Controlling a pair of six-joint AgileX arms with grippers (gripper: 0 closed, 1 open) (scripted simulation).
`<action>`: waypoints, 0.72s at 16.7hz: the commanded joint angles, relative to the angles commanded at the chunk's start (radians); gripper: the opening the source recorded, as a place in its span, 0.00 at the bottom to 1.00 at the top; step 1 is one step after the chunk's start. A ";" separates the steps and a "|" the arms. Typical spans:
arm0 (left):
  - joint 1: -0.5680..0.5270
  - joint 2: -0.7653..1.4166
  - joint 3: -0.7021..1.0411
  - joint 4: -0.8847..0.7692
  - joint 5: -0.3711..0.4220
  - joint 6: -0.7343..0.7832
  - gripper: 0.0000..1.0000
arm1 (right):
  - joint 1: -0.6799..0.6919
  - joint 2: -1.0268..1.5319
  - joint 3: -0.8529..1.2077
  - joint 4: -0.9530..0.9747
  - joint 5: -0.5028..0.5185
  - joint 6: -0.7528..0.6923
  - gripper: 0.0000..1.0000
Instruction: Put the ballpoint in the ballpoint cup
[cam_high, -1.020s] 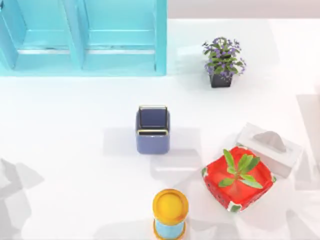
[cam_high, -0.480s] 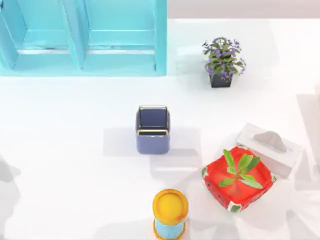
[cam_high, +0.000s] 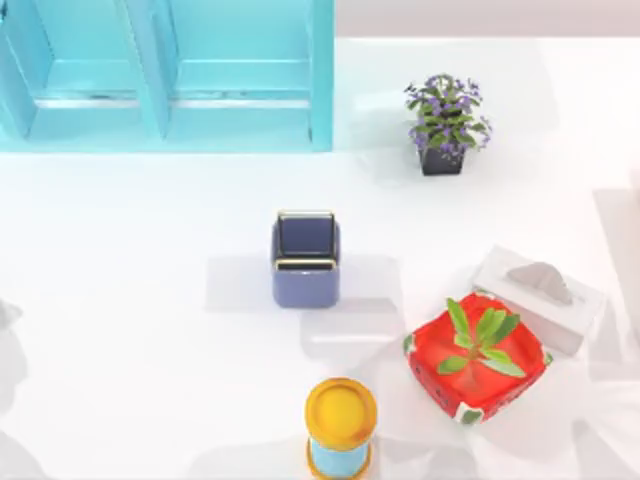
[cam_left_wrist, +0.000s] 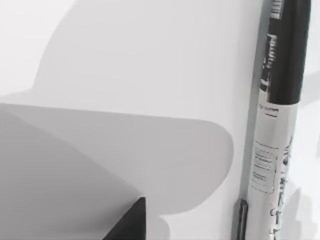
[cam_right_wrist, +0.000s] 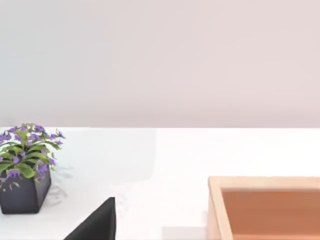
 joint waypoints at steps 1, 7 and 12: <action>-0.019 0.031 -0.006 0.050 -0.006 -0.020 1.00 | 0.000 0.000 0.000 0.000 0.000 0.000 1.00; -0.063 0.101 -0.018 0.145 -0.020 -0.066 1.00 | 0.000 0.000 0.000 0.000 0.000 0.000 1.00; -0.063 0.101 -0.018 0.145 -0.020 -0.066 0.70 | 0.000 0.000 0.000 0.000 0.000 0.000 1.00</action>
